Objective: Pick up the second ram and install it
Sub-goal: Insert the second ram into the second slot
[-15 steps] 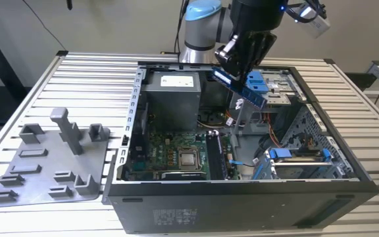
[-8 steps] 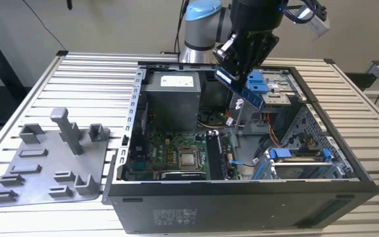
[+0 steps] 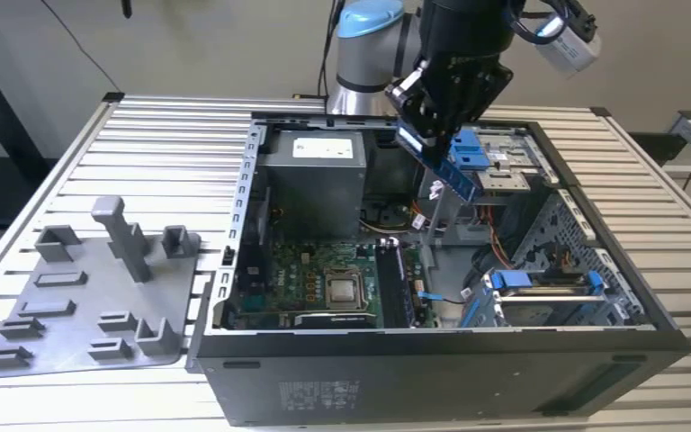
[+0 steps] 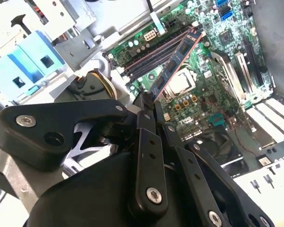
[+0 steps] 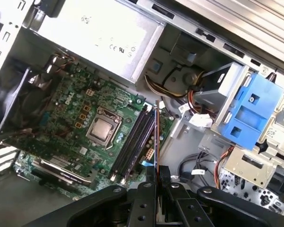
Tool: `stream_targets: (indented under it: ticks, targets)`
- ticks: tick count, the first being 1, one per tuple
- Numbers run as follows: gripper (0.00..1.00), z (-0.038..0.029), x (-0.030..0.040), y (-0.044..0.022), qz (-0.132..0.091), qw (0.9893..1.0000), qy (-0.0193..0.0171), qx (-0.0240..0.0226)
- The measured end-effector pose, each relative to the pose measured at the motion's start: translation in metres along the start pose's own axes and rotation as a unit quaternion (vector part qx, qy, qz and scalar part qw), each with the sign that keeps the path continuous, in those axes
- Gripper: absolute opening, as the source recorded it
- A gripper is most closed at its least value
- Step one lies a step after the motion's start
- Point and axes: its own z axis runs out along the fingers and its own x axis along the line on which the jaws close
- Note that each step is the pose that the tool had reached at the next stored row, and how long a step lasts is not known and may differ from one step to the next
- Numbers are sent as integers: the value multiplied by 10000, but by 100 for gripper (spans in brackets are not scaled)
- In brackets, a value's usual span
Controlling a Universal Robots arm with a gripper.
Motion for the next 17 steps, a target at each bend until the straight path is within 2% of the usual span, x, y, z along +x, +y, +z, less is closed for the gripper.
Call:
stream_targets:
  ticks: [8, 12, 17]
  targets:
    - [14, 0, 0, 0, 420, 9991, 0, 13]
    - [14, 0, 0, 0, 619, 9981, -1, 19]
    - [14, 1, 0, 0, 862, 9963, -1, 27]
